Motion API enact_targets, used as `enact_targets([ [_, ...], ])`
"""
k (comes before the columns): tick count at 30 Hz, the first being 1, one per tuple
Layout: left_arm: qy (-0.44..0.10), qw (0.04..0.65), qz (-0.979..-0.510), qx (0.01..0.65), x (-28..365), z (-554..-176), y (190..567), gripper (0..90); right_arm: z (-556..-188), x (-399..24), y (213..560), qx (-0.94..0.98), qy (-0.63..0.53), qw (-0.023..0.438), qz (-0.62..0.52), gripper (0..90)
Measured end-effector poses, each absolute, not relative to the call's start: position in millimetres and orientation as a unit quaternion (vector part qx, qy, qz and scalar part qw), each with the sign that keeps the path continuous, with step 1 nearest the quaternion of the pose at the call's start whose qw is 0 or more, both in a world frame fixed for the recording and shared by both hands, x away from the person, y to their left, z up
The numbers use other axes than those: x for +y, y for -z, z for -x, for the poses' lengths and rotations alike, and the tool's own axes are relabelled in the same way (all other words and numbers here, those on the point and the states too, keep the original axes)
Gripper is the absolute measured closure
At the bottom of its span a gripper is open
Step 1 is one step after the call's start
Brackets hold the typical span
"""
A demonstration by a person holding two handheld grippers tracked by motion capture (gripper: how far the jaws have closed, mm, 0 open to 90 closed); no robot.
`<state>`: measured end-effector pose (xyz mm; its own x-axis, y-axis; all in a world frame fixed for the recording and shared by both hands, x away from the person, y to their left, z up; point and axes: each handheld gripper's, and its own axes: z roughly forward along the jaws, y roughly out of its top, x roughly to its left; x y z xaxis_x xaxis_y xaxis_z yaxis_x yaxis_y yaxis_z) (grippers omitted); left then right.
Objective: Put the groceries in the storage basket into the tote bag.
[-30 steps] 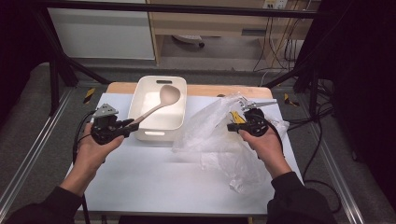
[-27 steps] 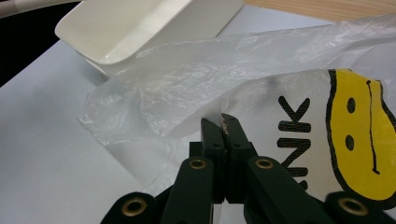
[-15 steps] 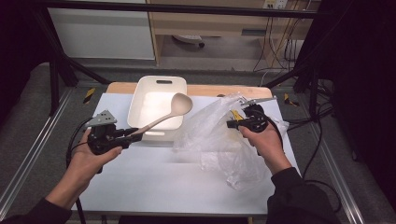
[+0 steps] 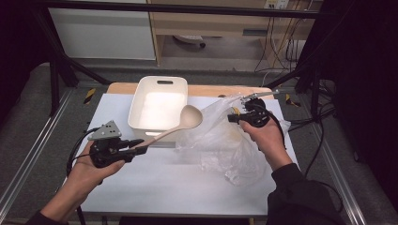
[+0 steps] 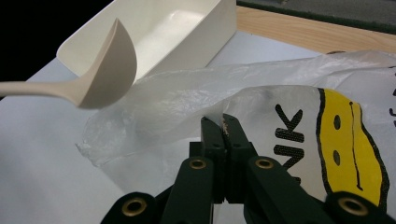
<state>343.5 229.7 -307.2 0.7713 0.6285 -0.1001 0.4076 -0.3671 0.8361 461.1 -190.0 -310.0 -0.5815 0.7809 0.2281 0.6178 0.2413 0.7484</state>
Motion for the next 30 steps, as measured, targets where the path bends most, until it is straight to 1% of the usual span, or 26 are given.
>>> enact_targets([
  [15,-0.094,0.46,-0.835,0.286,210.0,-328.2,314.8,68.7,-463.7,-185.6,299.3,0.776,-0.431,0.106,-0.448,90.0],
  [23,-0.083,0.458,-0.839,0.281,196.2,-332.7,322.9,68.7,-463.1,-184.6,298.8,0.776,-0.43,0.108,-0.448,90.0],
  [30,-0.074,0.455,-0.846,0.268,174.9,-334.8,328.1,68.7,-463.5,-184.1,299.3,0.776,-0.43,0.108,-0.45,90.0],
])
